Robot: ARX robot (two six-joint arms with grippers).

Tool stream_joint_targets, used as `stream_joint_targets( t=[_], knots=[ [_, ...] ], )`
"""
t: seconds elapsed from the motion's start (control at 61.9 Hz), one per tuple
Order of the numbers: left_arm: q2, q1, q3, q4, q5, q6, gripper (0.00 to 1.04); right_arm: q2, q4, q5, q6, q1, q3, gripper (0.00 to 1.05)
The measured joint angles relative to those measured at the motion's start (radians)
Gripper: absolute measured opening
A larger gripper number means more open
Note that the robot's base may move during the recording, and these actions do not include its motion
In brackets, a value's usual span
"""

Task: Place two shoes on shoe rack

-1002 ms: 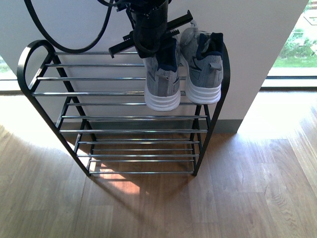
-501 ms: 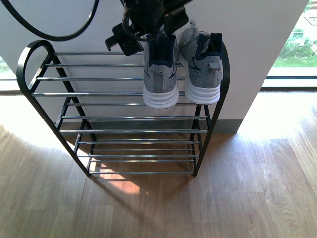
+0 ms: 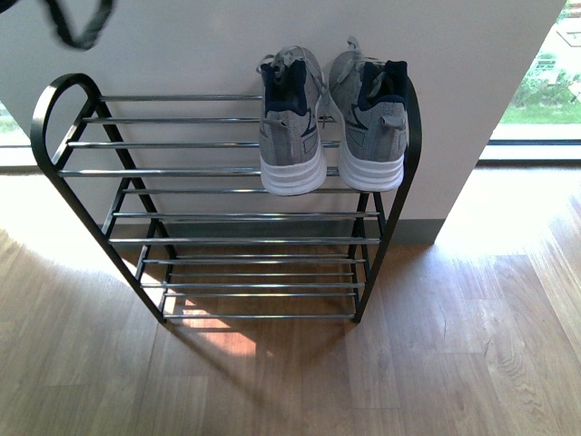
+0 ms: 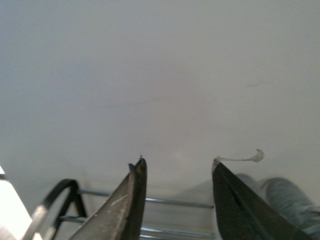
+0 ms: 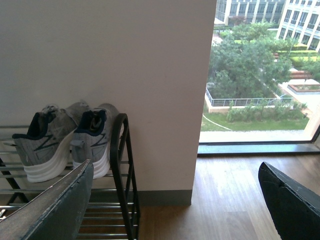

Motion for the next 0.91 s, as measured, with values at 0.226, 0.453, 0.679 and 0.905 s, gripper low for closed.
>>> stream_joint_targets(
  t=[0.226, 0.453, 0.679, 0.905],
  knots=[
    [-0.193, 0.073, -0.307, 0.084, 0.087, 0.049, 0.01, 0.0, 0.0, 0.0, 0.0, 0.0, 0.0, 0.96],
    [-0.325, 0.148, -0.518, 0.162, 0.152, 0.059, 0.01, 0.0, 0.0, 0.0, 0.0, 0.0, 0.0, 0.96],
    [-0.517, 0.205, -0.673, 0.12, 0.212, 0.061, 0.01, 0.0, 0.0, 0.0, 0.0, 0.0, 0.0, 0.96],
    [-0.686, 0.241, -0.758, 0.03, 0.249, 0.063, 0.01, 0.0, 0.0, 0.0, 0.0, 0.0, 0.0, 0.96]
  ],
)
